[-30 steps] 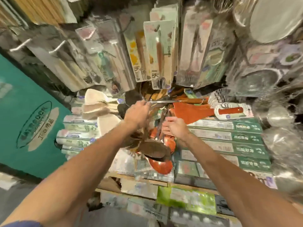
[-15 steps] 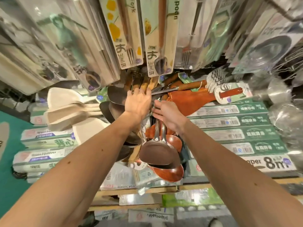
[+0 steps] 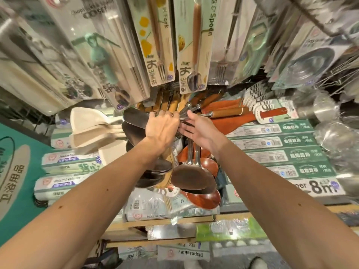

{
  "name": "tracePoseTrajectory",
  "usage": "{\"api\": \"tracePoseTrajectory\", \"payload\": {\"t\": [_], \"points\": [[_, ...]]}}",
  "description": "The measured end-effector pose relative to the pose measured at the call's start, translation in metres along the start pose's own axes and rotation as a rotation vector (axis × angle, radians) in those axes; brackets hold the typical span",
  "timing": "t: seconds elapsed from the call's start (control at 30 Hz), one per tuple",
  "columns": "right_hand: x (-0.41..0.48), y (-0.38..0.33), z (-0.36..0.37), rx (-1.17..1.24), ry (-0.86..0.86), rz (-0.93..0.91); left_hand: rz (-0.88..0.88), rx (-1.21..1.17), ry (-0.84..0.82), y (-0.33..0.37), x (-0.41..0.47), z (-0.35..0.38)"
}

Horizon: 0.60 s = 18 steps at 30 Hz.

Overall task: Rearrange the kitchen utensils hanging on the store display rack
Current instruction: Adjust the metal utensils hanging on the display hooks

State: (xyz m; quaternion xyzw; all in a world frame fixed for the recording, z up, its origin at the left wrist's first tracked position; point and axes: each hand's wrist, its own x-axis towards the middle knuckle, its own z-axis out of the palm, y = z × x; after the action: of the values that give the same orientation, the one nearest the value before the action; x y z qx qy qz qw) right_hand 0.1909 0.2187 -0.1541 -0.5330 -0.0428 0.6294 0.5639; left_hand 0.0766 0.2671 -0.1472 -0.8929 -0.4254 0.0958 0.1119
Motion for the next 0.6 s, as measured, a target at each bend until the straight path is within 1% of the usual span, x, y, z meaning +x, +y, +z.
{"api": "tracePoseTrajectory", "payload": {"t": [0.1, 0.2, 0.43, 0.53, 0.6], "points": [[-0.008, -0.005, 0.004, 0.016, -0.027, -0.011, 0.001, -0.01, 0.041, -0.004, -0.012, -0.011], [-0.017, -0.009, 0.009, 0.05, -0.031, -0.002, 0.04, 0.033, 0.055, -0.009, -0.022, -0.024], [-0.057, -0.018, 0.009, 0.157, 0.034, 0.056, 0.238, 0.157, 0.054, -0.013, -0.032, -0.06], [-0.078, -0.014, 0.001, 0.21, 0.025, 0.096, 0.32, 0.22, 0.05, -0.011, -0.035, -0.071], [-0.091, -0.007, -0.007, 0.276, 0.015, 0.125, 0.385, 0.175, 0.026, -0.004, -0.044, -0.079]]}}
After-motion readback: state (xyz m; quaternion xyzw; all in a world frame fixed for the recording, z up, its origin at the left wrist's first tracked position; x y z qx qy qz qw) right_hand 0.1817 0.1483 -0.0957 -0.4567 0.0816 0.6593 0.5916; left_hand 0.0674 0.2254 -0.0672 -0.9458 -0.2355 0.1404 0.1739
